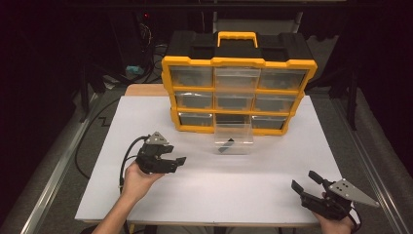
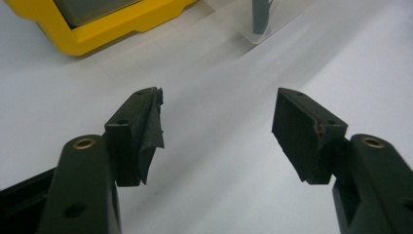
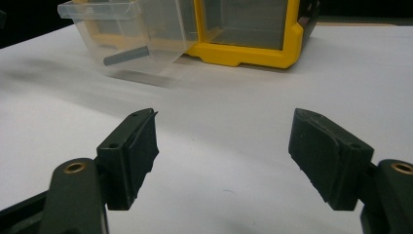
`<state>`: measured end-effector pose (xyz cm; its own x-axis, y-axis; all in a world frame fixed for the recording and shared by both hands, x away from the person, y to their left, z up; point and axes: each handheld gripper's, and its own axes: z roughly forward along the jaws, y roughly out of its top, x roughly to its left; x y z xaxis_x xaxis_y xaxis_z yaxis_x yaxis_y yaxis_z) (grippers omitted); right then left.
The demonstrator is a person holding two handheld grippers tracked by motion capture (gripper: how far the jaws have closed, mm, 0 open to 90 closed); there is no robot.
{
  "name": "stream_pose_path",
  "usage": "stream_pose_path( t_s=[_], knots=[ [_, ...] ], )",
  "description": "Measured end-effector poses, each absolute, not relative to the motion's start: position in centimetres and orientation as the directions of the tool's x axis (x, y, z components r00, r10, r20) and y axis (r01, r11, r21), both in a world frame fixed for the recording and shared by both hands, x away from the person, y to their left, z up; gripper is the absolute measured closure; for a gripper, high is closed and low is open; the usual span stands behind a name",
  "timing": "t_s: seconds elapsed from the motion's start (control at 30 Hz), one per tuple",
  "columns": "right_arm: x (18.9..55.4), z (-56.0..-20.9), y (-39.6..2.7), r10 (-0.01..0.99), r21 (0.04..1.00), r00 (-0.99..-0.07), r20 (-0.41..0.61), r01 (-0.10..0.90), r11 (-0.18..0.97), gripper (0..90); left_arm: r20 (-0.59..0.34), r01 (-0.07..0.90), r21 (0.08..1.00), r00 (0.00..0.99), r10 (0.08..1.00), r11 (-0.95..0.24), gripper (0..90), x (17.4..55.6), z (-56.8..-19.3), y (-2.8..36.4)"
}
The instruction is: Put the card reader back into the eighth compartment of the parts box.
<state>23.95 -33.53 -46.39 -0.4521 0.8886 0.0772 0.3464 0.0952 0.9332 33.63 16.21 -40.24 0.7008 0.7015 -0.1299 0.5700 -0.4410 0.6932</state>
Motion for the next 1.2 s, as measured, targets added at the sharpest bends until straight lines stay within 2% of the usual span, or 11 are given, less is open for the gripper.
stream_pose_path(
  t_s=[0.67, 1.2],
  knots=[
    [24.0, -46.4, -33.5, 0.889, 0.933, -0.451, 0.08, 0.349, 0.093, 26.2, -0.152, 0.566, 0.736, 0.673, 0.724, -0.371, 33.2, 32.4, -42.0, 18.7],
    [24.0, -46.4, -33.6, 0.89, 0.932, -0.448, 0.08, 0.351, 0.093, 26.1, -0.18, 0.548, 0.8, 0.607, 0.774, -0.245, 31.6, 31.0, -43.9, 21.7]
  ],
)
